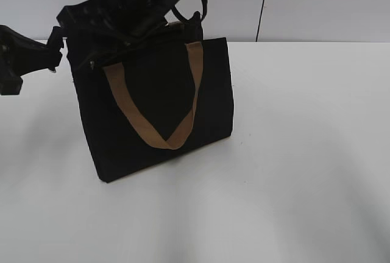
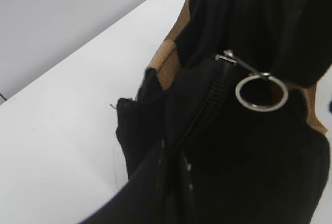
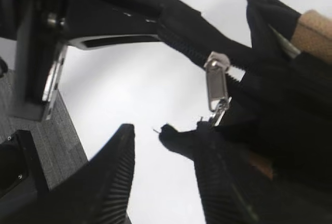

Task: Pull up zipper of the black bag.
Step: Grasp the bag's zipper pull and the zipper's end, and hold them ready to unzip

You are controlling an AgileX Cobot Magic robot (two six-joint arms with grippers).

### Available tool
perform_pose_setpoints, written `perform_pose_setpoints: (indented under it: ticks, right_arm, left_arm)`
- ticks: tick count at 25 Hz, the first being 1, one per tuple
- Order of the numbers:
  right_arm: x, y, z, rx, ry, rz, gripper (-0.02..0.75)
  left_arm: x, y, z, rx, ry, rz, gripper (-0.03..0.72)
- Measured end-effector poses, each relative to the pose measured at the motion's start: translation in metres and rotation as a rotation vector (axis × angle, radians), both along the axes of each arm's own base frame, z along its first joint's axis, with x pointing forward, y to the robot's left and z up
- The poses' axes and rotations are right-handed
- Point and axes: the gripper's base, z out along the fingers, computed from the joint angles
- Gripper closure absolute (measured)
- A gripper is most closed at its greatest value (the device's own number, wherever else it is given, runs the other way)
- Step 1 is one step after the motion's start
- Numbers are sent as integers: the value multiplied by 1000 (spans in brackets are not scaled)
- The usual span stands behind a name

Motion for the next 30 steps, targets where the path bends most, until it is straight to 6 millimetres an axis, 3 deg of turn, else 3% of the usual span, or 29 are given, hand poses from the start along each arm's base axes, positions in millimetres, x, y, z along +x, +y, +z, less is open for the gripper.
perform_pose_setpoints:
  ticks: [7,13,18,20,24,30]
  right_arm:
    - [7,3,-6,15,-20,-41,447]
    - [11,6,-22,-3,13,-48,496]
    - [12,6,-21,4,8,-61,509]
    - [12,7,-21,7,12,-70,560]
    - [14,7,-20,17,1,-87,735]
    - [15,7,-20,24,6,-104,753]
  left_arm:
    - [0,0,0,-4,2,0,681]
    - [-1,-1,1,-15,3,-10,681]
    - [-1,-1,1,-15,3,-11,681]
    - [-1,-1,1,-16,3,-11,681]
    - [-1,-1,1,-16,3,-11,681]
    - [-1,-1,1,-18,1,-10,681]
